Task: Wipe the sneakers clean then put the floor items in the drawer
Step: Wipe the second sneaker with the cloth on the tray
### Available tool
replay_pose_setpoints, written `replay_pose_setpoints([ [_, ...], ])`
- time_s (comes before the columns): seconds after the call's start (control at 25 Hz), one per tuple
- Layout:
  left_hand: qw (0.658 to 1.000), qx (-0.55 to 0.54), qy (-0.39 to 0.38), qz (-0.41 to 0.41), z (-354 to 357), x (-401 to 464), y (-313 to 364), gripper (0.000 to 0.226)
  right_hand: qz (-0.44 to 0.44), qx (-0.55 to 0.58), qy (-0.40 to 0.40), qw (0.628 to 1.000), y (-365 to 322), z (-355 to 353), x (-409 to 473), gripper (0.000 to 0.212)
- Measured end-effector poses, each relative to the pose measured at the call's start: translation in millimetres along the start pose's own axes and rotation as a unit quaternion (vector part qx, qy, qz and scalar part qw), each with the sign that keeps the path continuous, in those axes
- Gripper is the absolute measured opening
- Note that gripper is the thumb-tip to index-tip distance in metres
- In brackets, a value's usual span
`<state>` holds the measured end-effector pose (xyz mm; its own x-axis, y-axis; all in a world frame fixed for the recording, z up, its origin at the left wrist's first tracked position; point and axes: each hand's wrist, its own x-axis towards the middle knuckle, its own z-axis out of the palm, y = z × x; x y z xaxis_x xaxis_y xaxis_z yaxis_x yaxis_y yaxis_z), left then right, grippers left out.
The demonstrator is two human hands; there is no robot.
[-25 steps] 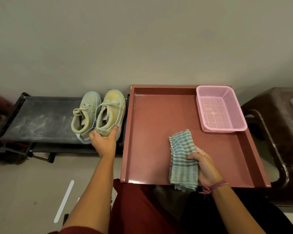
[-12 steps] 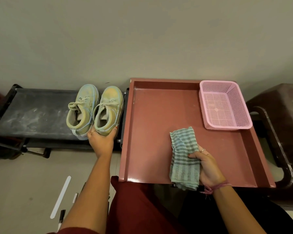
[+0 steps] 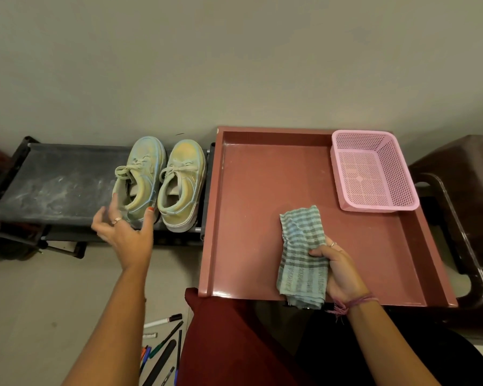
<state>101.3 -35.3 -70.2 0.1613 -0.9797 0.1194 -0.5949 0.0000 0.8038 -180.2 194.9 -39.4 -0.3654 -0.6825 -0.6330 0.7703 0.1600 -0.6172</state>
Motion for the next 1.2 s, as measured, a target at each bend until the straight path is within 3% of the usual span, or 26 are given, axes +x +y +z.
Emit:
replay_pose_setpoints([
  [0.16, 0.994, 0.051, -0.100, 0.013, -8, 19, -1, 0.046, -0.004, 0.004, 0.003, 1.000, 1, 0, 2, 0.041],
  [0.32, 0.995, 0.063, -0.070, 0.018, -11, 22, 2, 0.035, 0.001, 0.007, 0.004, 1.000, 4, -3, 3, 0.041],
  [0.56, 0.999, 0.020, -0.021, -0.021, -13, 20, 12, 0.037, -0.002, -0.002, -0.004, 1.000, -1, -2, -3, 0.040],
  [0.8, 1.000, -0.005, 0.016, 0.010, -41, 25, 40, 0.039, -0.004, -0.002, 0.002, 1.000, -6, -4, -11, 0.041],
  [1.2, 0.993, -0.058, -0.076, 0.076, -76, -33, 126, 0.029, -0.022, 0.005, 0.004, 1.000, -16, -10, -39, 0.042],
])
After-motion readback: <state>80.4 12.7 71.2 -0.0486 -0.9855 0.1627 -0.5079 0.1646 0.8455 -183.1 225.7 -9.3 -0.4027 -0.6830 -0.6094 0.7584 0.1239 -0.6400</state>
